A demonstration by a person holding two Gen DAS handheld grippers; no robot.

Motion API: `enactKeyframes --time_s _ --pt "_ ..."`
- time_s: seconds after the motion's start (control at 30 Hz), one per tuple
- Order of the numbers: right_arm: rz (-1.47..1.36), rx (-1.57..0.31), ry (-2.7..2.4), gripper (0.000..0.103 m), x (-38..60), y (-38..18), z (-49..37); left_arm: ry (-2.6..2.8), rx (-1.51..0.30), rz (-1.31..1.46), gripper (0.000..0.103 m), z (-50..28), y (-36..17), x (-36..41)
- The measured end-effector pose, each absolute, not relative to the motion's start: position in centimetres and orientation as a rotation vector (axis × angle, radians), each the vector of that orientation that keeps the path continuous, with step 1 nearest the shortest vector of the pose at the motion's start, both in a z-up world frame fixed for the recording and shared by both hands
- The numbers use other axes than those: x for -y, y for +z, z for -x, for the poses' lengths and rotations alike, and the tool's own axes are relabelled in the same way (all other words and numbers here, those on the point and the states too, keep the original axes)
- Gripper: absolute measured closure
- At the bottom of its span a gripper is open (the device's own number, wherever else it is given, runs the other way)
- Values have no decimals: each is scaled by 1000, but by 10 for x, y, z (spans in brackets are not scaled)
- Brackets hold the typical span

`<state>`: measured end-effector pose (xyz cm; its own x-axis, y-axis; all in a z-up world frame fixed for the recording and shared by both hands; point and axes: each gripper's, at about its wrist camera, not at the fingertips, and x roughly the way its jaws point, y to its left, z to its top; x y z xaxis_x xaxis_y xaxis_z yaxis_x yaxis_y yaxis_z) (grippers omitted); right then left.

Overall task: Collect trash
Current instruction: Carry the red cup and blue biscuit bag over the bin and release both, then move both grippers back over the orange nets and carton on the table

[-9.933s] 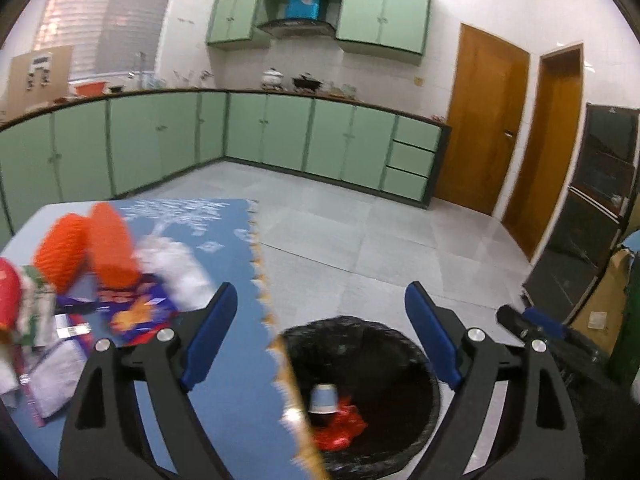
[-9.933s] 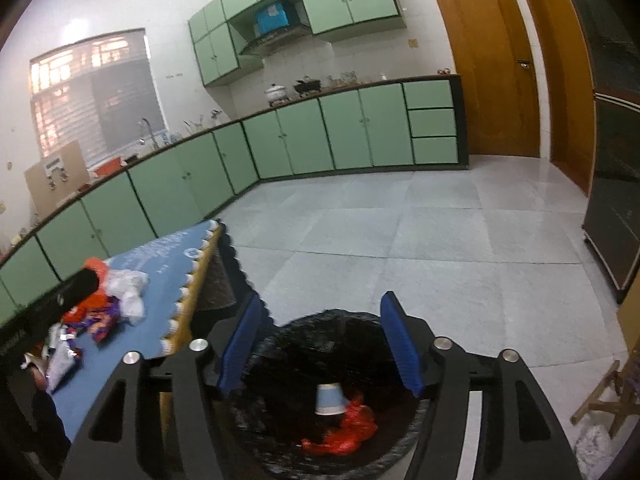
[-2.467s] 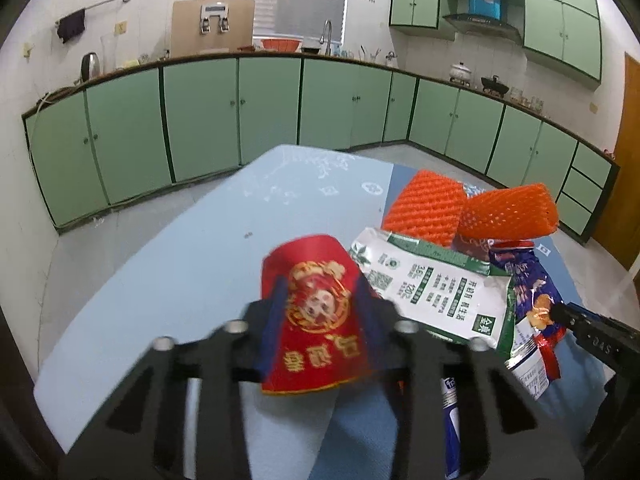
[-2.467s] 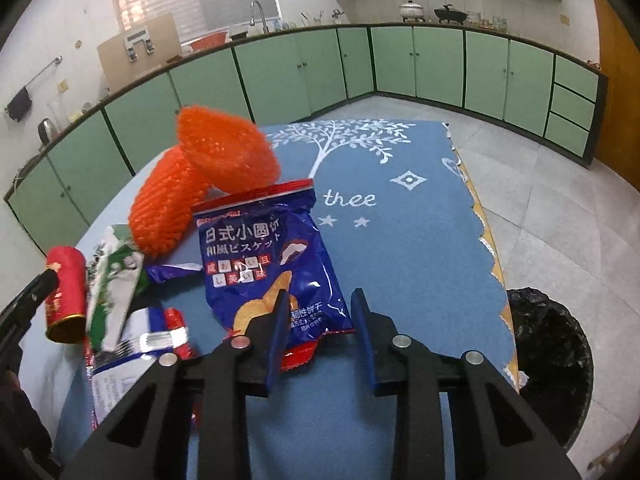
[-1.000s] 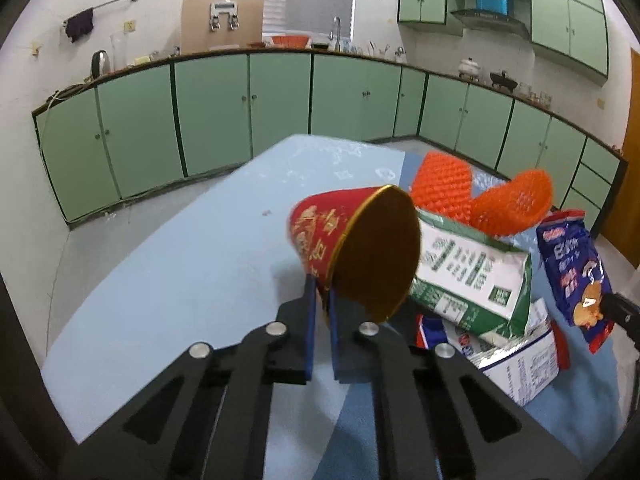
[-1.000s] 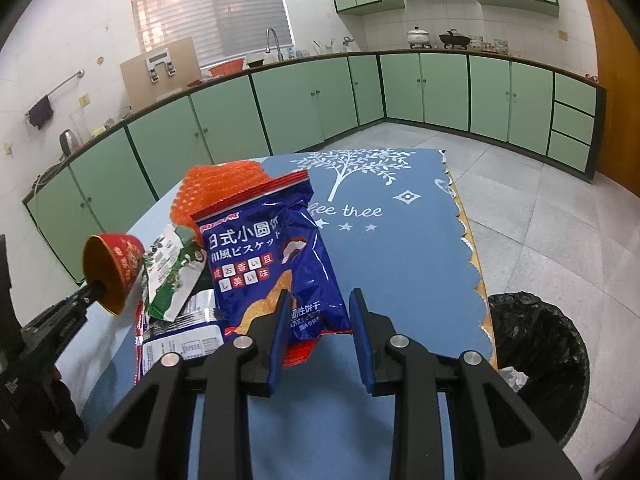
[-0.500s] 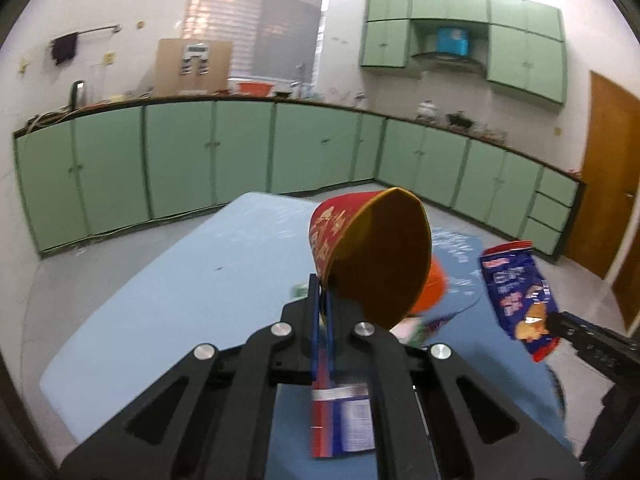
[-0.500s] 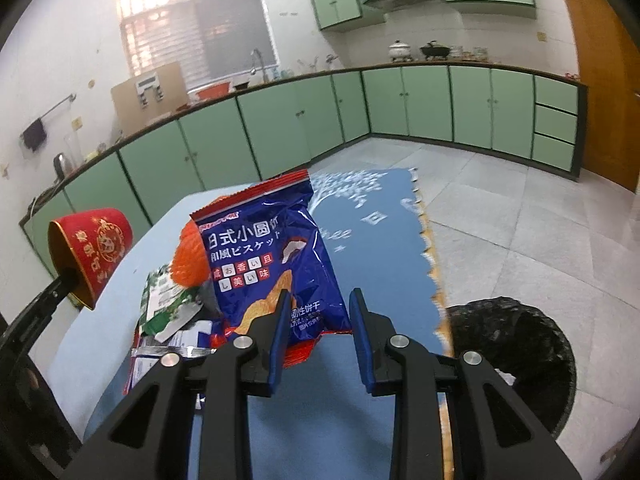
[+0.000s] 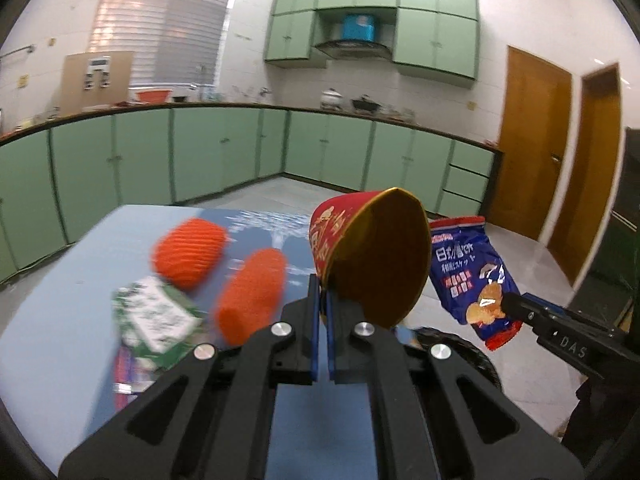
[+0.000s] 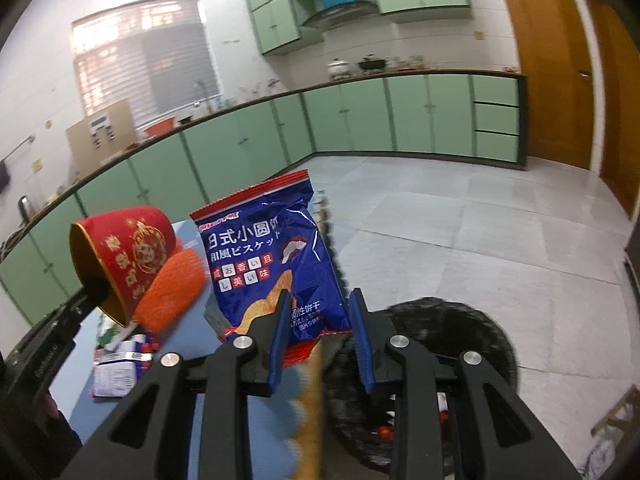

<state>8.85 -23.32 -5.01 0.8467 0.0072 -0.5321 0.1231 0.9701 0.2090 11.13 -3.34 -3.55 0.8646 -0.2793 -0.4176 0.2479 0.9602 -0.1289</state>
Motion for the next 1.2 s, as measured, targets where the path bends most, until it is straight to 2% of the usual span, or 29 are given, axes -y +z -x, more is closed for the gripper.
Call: enactKeyframes --time_s 0.43,0.77,0.87,0.93,1.07,1.2 --pt "-272 -622 -310 73 364 -83 -54 -530 -544 -18 101 -127 -76 181" --pt "-292 -709 -335 73 388 -120 -82 -565 -644 -72 99 -160 -105 218" --pt "-303 -740 -332 71 392 -131 -87 -569 -654 -71 93 -165 -105 220" --pt "-304 -743 -332 68 392 -133 -86 -564 -649 -69 79 -166 -103 219" --pt "-307 -739 -339 57 391 -131 -81 -553 -639 -53 74 -169 -96 213" --pt "-313 -726 -342 56 390 -126 -79 -541 -637 -32 71 -168 -89 206"
